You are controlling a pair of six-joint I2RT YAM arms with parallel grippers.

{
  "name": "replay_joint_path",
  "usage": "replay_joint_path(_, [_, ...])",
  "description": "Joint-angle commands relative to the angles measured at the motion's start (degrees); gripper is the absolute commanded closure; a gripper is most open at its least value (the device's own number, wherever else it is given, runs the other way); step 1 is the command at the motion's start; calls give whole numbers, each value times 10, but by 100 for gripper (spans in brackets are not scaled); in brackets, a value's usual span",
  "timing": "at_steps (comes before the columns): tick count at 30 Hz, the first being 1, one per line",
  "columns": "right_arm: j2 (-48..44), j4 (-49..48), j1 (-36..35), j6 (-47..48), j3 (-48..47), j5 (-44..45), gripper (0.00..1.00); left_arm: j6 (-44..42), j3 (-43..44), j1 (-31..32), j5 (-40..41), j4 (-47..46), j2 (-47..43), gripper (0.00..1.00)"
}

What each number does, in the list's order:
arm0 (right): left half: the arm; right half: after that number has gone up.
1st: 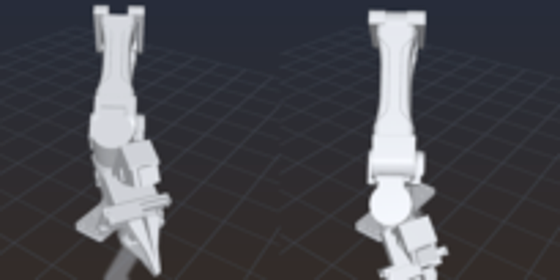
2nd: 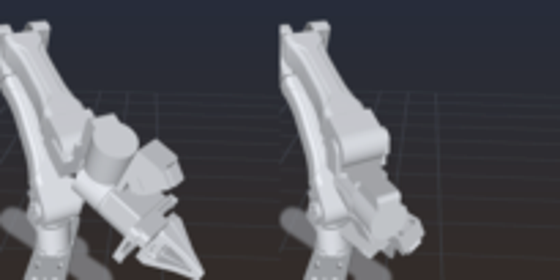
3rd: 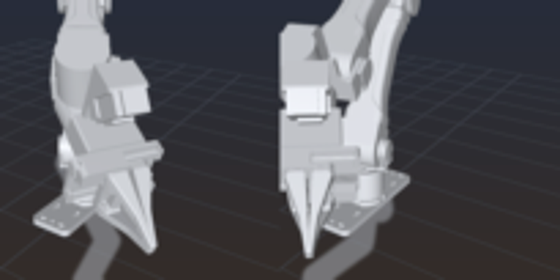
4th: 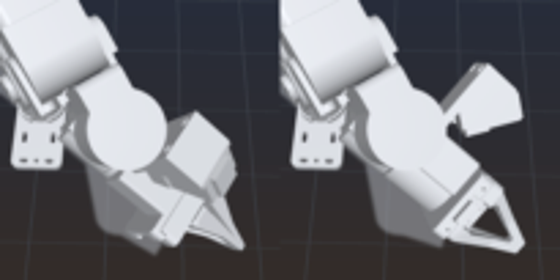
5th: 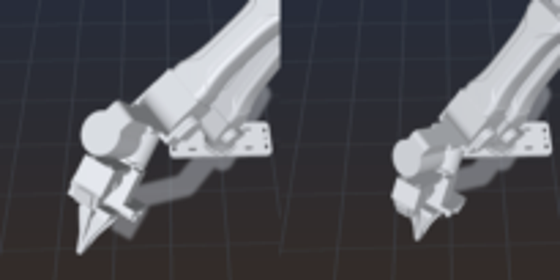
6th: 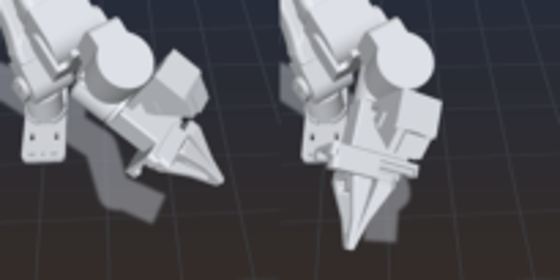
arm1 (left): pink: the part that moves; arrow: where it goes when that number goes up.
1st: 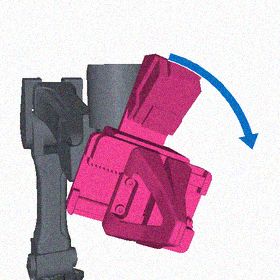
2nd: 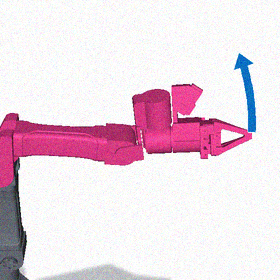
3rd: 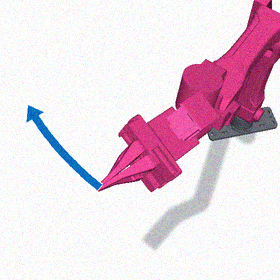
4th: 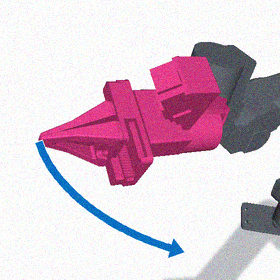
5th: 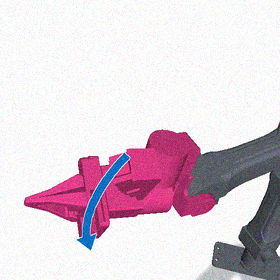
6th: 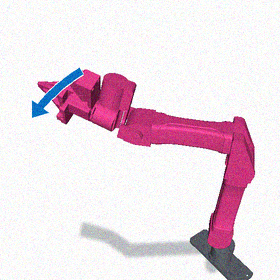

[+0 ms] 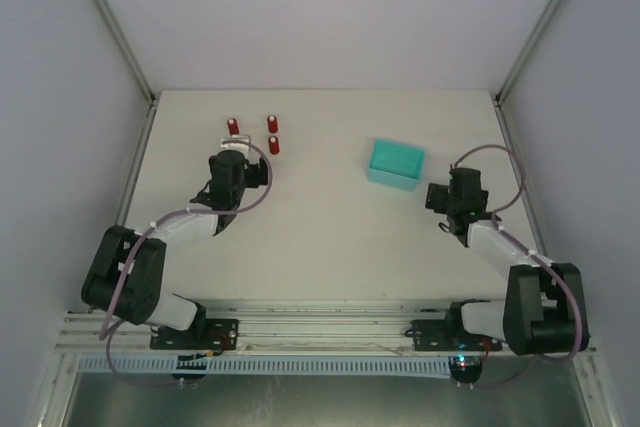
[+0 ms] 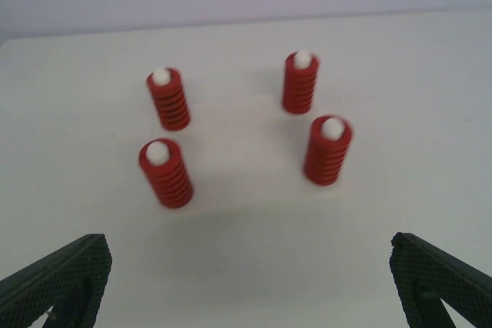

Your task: Install the large spring

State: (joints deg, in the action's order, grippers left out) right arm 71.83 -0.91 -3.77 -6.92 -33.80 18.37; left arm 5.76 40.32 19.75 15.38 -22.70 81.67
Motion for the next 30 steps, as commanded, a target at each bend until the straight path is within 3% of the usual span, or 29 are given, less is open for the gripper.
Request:
replay_joint_path(1, [16, -164, 24, -5, 49, -63, 1, -40, -22, -18, 43, -72, 29, 1])
replay_joint_path(4, [64, -234, 31, 8, 56, -84, 1, -63, -9, -44, -36, -80, 58, 1])
replay_joint_path(6, [94, -260, 32, 18, 39, -101, 1, -77, -3, -50, -42, -108, 71, 1])
replay_joint_path(12, [175, -318, 37, 50, 5, -122, 1, -68, 8, -59, 81, -117, 99, 1])
replay_joint_path(14, [172, -313, 37, 55, 9, -132, 1, -71, 5, -70, 60, -114, 94, 1])
replay_joint_path(19, [172, -448, 38, 53, 83, -136, 1, -52, -16, -102, -47, -144, 78, 1])
replay_joint_path(24, [177, -463, 37, 60, 87, -144, 1, -71, 29, -98, -36, -86, 109, 1])
replay_joint_path(27, [180, -471, 34, 63, 91, -137, 1, -82, 14, -104, 18, -90, 104, 1])
replay_joint_path(30, [180, -469, 34, 62, 90, -136, 1, -77, -10, -132, -36, -79, 85, 1])
